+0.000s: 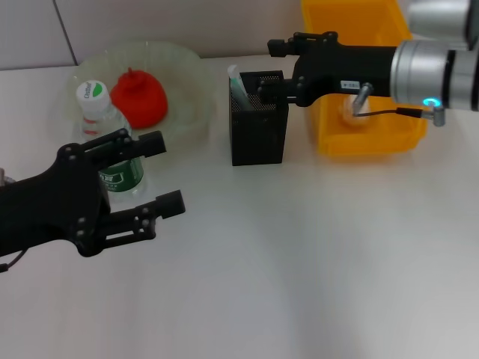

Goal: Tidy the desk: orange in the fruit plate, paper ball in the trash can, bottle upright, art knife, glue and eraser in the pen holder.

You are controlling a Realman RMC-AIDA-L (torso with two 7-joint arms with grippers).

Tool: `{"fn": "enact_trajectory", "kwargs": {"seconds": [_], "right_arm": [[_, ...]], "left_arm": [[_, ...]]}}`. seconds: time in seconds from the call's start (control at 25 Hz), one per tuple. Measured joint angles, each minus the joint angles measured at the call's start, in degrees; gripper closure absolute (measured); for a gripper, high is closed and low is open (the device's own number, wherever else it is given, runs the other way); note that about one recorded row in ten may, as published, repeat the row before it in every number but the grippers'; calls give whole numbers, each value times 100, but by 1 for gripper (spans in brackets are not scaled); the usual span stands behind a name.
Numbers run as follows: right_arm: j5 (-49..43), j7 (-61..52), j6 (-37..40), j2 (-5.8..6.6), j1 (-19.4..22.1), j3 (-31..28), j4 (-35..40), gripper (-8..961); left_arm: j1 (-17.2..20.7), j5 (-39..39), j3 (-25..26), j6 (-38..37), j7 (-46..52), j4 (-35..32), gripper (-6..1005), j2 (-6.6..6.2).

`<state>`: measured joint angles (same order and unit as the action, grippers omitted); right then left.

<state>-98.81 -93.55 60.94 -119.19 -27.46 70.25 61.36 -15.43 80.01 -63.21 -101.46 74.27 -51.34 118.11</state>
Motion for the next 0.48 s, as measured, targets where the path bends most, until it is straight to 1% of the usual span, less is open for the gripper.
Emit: {"fn": "enact_trajectory", "kwargs": {"seconds": [0.04,0.08,0.2,0.24,0.36,0.4,0.44,0.48], "right_arm": [[158,132,422,2,92,-249,29,186],[158,132,422,2,92,-249,29,186],[206,287,1066,6,190,-621,59,186],[166,371,1385,16,253,-771,70,186],[106,456,1718,45,369,-843,75,185],[106,456,1718,45,369,-843,75,185],[88,623,1963,57,470,-840,76,185],[88,623,1963,57,470,-840,76,186]], "left_arm": [[21,8,34,-5,1,1,211,-43],[21,8,34,-5,1,1,211,-43],[31,11,41,-6,4,3,211,-127],[32,26,41,-17,-6,7,211,-169],[36,195,47,-68,-63,-30,211,-185],[36,195,47,-68,-63,-30,211,-185],[33,326,65,-79,-68,-62,211,-185],[33,326,65,-79,-68,-62,211,-185]]}}
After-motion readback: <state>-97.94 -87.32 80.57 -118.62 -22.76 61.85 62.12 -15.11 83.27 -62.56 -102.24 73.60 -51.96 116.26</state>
